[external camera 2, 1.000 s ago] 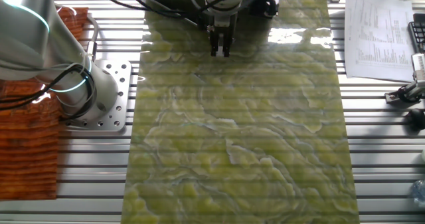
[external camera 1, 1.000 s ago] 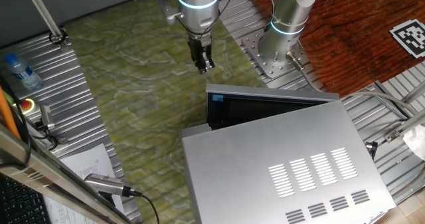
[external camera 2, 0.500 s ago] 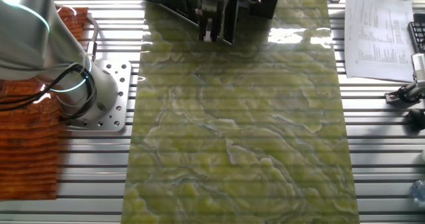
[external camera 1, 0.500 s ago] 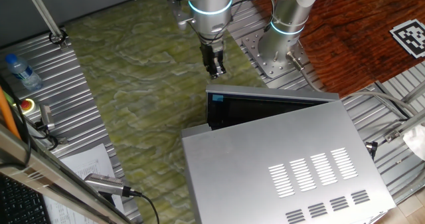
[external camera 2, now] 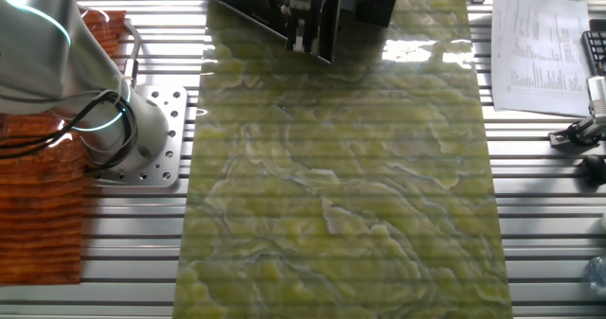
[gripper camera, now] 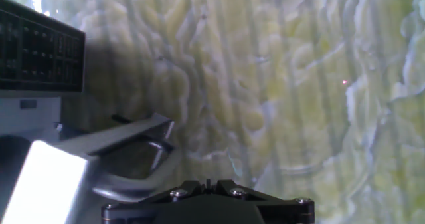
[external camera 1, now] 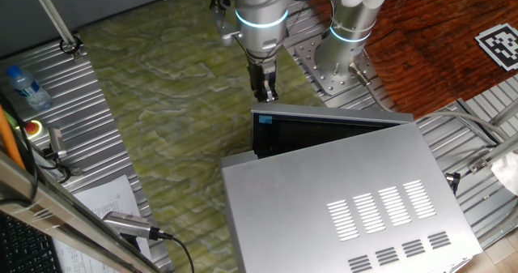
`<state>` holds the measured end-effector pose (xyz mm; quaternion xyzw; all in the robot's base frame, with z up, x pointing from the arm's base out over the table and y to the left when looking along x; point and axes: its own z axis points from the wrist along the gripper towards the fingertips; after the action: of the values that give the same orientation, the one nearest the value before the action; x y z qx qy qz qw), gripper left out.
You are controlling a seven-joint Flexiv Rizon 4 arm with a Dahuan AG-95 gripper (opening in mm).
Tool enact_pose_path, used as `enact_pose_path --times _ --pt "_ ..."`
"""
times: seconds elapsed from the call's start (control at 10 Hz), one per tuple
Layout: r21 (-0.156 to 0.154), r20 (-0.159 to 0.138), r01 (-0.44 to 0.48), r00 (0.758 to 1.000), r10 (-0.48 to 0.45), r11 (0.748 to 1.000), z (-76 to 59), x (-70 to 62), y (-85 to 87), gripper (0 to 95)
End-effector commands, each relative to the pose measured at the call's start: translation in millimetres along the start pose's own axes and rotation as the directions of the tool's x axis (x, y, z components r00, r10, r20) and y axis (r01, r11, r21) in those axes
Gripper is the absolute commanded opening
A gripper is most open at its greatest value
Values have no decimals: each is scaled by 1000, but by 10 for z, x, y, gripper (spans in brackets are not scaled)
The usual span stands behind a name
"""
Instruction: Close the microwave door
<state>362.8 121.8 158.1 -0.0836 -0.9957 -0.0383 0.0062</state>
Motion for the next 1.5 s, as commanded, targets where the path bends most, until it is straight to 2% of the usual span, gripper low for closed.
enact_pose_path --times 0.1,0.4,0.5,0.6,0.7,0.9,1.0,1.1,1.2,1.3,1.4,1.5 --pt "-12 -6 -17 1000 17 1000 -40 -45 148 0" --pt "-56 -4 -32 999 32 998 -91 -81 427 0" --pt "-65 6 -30 1000 30 997 -83 -77 477 0" --pt "-95 16 -19 1000 21 995 -55 -66 512 0" --pt "-112 22 -25 999 27 993 -33 -57 537 0" --pt "-107 19 -36 999 38 994 -30 -56 540 0" --pt "-77 15 -34 999 35 996 -30 -56 540 0" --pt "-34 16 -18 1000 18 999 -30 -56 540 0" --pt "6 0 36 999 -36 999 -30 -56 540 0" --pt "19 -7 51 999 -51 999 -30 -56 540 0" --pt "99 -13 62 998 -61 993 -30 -56 540 0" --pt "105 -19 93 996 -92 990 -30 -56 540 0"
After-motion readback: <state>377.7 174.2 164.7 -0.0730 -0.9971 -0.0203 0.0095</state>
